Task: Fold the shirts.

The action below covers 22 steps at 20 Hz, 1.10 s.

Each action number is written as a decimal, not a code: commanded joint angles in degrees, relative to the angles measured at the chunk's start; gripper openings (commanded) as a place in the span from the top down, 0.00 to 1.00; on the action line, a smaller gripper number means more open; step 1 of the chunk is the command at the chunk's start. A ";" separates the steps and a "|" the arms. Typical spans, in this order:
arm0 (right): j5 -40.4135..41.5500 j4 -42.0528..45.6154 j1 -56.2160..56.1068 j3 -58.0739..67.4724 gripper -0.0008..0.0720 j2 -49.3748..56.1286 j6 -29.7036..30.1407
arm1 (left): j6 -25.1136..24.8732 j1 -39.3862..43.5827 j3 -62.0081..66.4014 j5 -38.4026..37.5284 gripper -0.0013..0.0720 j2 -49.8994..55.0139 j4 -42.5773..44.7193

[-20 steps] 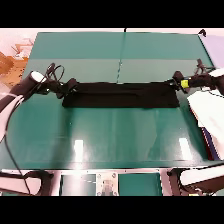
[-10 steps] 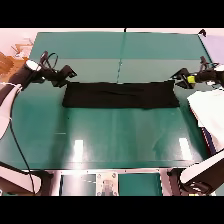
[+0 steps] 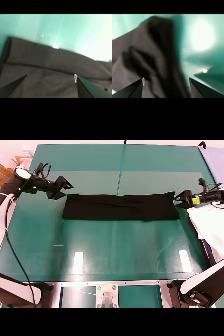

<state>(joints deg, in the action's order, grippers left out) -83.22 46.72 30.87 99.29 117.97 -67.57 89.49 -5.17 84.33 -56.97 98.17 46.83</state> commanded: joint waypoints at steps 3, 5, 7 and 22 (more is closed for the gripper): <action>-2.67 -0.90 -4.35 0.02 0.11 3.96 6.36 | -4.02 -0.11 0.13 -4.92 0.58 0.04 -6.97; -1.88 -0.94 -5.38 0.09 0.33 3.96 6.29 | -9.18 0.68 0.13 -5.64 0.95 0.04 -9.99; -1.92 -1.22 -5.81 0.44 0.89 3.93 6.14 | -9.51 3.19 0.13 -4.33 0.95 0.07 -9.88; -9.92 -4.15 -12.50 1.14 0.96 -22.14 -2.78 | -11.47 36.26 8.76 23.23 0.95 16.35 -13.27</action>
<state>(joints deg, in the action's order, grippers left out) -92.25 44.21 20.73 100.36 100.64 -68.49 77.67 27.46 89.21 -35.53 109.08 38.00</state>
